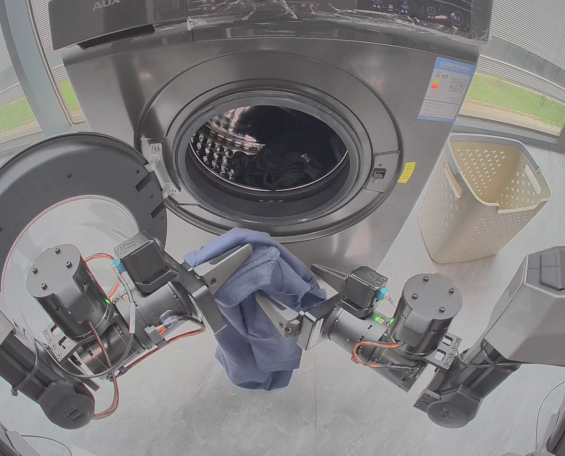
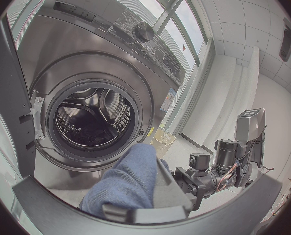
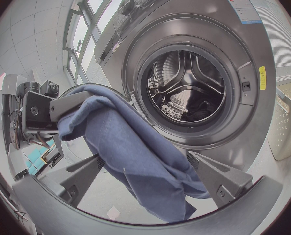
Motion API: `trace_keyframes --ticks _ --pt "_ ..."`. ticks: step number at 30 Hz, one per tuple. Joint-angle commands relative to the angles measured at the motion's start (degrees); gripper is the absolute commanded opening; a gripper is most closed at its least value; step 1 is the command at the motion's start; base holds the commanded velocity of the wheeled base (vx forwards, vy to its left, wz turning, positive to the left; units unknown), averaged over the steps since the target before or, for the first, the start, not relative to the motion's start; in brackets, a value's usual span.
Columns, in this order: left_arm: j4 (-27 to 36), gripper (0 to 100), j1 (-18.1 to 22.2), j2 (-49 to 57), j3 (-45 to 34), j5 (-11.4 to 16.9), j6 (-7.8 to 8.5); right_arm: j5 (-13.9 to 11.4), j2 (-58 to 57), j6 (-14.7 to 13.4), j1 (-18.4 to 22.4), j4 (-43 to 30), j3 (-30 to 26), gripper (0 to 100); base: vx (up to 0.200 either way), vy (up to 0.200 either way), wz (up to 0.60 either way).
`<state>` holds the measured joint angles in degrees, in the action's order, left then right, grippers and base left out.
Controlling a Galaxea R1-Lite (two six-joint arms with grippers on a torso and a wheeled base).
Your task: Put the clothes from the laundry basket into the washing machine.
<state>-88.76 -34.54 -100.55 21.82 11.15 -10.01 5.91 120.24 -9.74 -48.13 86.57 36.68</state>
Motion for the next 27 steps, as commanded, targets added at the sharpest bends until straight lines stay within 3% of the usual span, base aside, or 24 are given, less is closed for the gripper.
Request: trace_keyframes --ticks 1,11,23,24,27 --pt "-0.01 0 0.08 0.09 0.06 0.01 -0.10 -0.29 2.37 0.16 -0.65 0.80 2.52 100 0.000 0.000 0.00" --pt "-0.01 0 0.26 -0.09 0.50 0.01 -0.63 -0.29 2.02 -0.37 -4.96 2.12 1.73 100 0.000 0.000 0.00" --pt "-0.01 0 0.43 -0.35 0.85 -0.08 -0.71 0.06 1.58 -0.46 -3.02 2.12 1.38 100 0.000 0.000 0.00" --pt "-0.10 0 0.43 -0.35 0.77 -0.08 -0.71 0.06 1.58 -0.46 -2.76 2.12 1.29 0 0.000 0.000 0.00" --pt "-0.10 0 0.43 -0.35 0.77 -0.08 -0.71 0.06 1.32 -0.37 -2.23 2.12 1.20 0 0.000 0.000 0.00"
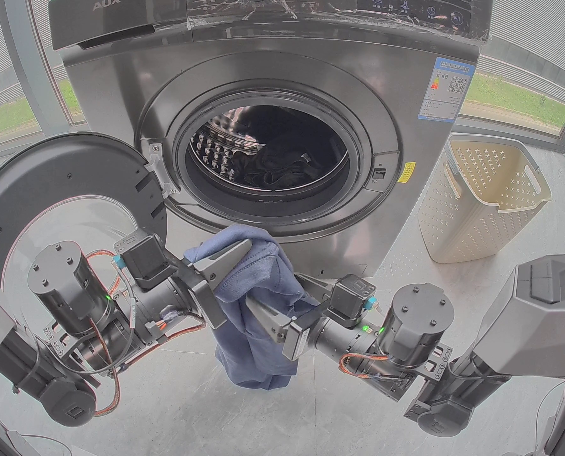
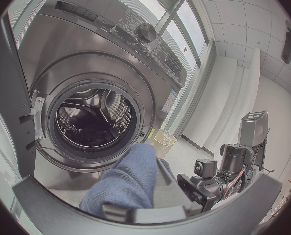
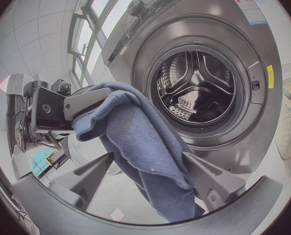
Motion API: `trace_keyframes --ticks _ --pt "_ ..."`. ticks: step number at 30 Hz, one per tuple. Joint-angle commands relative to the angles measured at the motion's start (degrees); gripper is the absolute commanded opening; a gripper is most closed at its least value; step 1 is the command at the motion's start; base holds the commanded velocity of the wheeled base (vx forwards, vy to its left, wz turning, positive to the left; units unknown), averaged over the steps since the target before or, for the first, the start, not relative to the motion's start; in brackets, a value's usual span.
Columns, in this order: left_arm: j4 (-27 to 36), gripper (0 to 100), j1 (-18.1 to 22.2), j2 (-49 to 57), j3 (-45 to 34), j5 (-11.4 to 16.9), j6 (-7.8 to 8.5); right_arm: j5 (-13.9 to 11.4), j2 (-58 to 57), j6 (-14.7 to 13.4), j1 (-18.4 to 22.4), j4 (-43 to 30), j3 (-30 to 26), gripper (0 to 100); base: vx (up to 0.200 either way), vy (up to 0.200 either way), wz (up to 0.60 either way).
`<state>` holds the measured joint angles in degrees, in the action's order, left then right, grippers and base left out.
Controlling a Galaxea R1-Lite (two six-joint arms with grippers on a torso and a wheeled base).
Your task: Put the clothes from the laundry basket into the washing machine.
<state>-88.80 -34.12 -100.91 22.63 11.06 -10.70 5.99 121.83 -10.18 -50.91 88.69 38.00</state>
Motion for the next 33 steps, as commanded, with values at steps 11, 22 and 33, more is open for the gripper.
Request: trace_keyframes --ticks 11,22,33 --pt "-0.06 0 0.55 -1.57 0.23 -0.07 0.07 0.25 -6.61 0.07 0.63 -0.09 -4.16 0 0.000 0.000 0.00" --pt "-0.06 0 1.25 -2.18 2.25 -1.74 -0.02 0.17 -7.22 -0.10 -0.60 -0.09 -6.62 0 0.000 0.000 0.00" --pt "-0.06 0 0.55 -1.48 2.42 -2.09 -0.02 -0.18 -1.60 0.60 0.28 -0.09 -3.11 100 0.000 0.000 0.00"
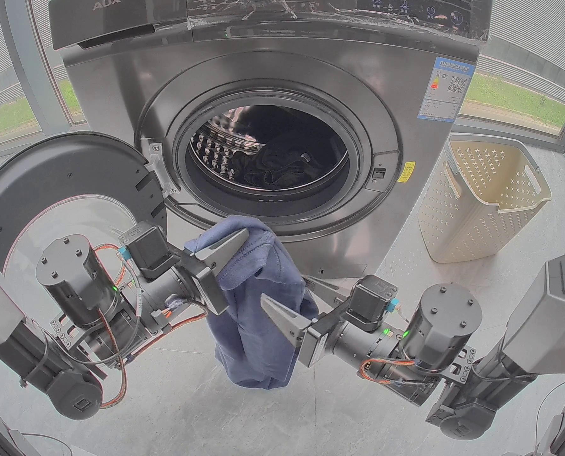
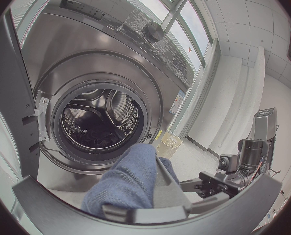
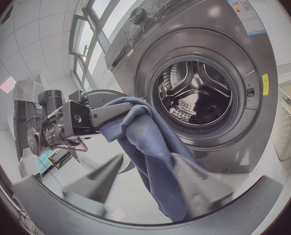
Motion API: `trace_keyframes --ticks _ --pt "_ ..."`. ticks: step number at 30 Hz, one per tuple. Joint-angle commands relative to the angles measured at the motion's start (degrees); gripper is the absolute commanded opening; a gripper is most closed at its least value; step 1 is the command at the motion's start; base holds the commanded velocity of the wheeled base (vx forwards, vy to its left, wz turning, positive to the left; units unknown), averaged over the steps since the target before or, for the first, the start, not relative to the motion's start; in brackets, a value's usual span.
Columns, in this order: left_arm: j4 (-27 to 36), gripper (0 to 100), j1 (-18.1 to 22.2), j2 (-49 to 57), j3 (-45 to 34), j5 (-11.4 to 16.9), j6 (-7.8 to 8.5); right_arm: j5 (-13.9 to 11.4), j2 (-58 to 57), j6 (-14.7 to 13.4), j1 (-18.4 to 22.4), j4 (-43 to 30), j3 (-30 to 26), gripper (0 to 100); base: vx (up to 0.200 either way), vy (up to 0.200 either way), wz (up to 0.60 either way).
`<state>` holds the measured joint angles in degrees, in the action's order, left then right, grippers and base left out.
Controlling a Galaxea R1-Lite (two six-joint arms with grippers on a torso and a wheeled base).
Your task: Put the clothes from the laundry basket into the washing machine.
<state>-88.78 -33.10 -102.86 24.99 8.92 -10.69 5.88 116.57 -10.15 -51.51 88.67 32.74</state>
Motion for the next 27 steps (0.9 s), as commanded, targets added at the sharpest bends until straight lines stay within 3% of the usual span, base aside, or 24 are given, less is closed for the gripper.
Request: trace_keyframes --ticks 1,14,15,27 --pt "0.01 0 -0.48 0.56 -0.03 0.04 -0.03 -0.16 4.20 0.66 1.06 -0.08 2.68 100 0.000 0.000 0.00" --pt "0.01 0 -0.56 0.65 -0.03 0.04 -0.73 -0.34 5.95 1.37 2.11 -0.08 6.10 100 0.000 0.000 0.00" --pt "-0.07 0 -0.56 0.65 -0.03 0.04 -0.73 -0.25 5.78 1.28 1.76 0.01 6.10 0 0.000 0.000 0.00" --pt "-0.07 0 0.05 -1.11 -0.03 0.04 -0.73 -0.08 1.03 1.10 0.70 0.01 4.79 0 0.000 0.000 0.00"
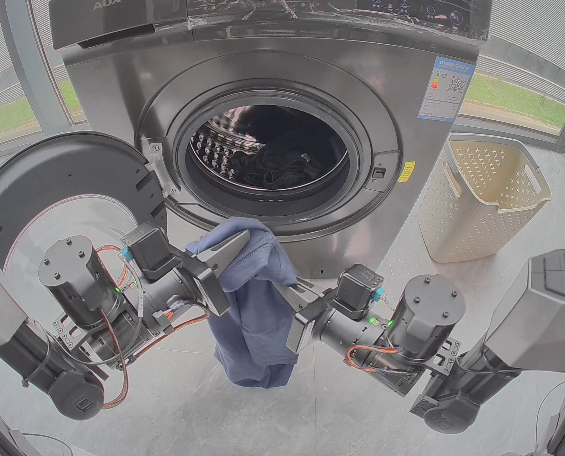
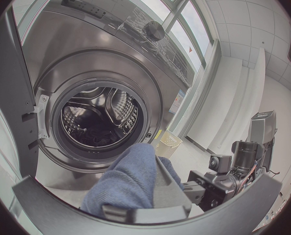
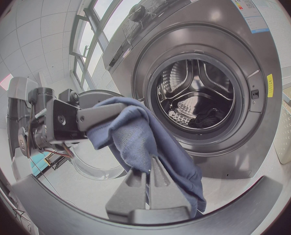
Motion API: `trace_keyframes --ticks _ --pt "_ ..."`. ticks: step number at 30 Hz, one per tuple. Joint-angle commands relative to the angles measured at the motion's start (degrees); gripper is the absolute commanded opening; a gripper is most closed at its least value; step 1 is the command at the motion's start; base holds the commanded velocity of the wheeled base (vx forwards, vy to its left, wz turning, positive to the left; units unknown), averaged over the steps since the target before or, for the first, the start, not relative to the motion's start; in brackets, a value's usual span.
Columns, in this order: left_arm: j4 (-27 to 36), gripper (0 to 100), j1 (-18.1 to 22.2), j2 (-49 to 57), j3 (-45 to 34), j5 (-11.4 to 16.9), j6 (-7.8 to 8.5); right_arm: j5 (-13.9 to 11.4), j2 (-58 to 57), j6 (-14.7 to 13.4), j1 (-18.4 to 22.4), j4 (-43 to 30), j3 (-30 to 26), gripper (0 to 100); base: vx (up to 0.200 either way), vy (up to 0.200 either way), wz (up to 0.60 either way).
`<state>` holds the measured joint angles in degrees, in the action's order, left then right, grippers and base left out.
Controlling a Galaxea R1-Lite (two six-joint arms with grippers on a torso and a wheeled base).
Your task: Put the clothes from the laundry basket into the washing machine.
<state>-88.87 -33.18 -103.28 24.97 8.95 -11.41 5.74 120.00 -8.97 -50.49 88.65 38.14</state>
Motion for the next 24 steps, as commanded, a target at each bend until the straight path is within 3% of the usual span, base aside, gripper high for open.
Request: trace_keyframes --ticks 1,9,20,21,24 --pt "0.01 0 0.14 -0.70 -0.01 0.02 -0.02 0.06 -3.81 -0.26 -0.40 0.03 -1.41 0 0.000 0.000 0.00" --pt "0.01 0 0.14 -0.70 0.08 -0.07 -0.28 0.15 -5.31 -0.78 -0.75 0.03 -4.83 0 0.000 0.000 0.00" --pt "0.01 0 -0.39 0.18 0.17 -0.07 -0.63 0.06 -2.93 -0.43 -0.48 0.03 -4.22 0 0.000 0.000 0.00" --pt "0.01 0 -0.48 0.36 0.17 -0.07 -0.63 0.15 -2.05 -0.17 -0.31 0.03 -4.13 100 0.000 0.000 0.00" --pt "0.01 0 -0.57 0.89 0.17 -0.07 -0.63 0.06 -1.09 -0.08 -0.31 0.03 -2.81 100 0.000 0.000 0.00"
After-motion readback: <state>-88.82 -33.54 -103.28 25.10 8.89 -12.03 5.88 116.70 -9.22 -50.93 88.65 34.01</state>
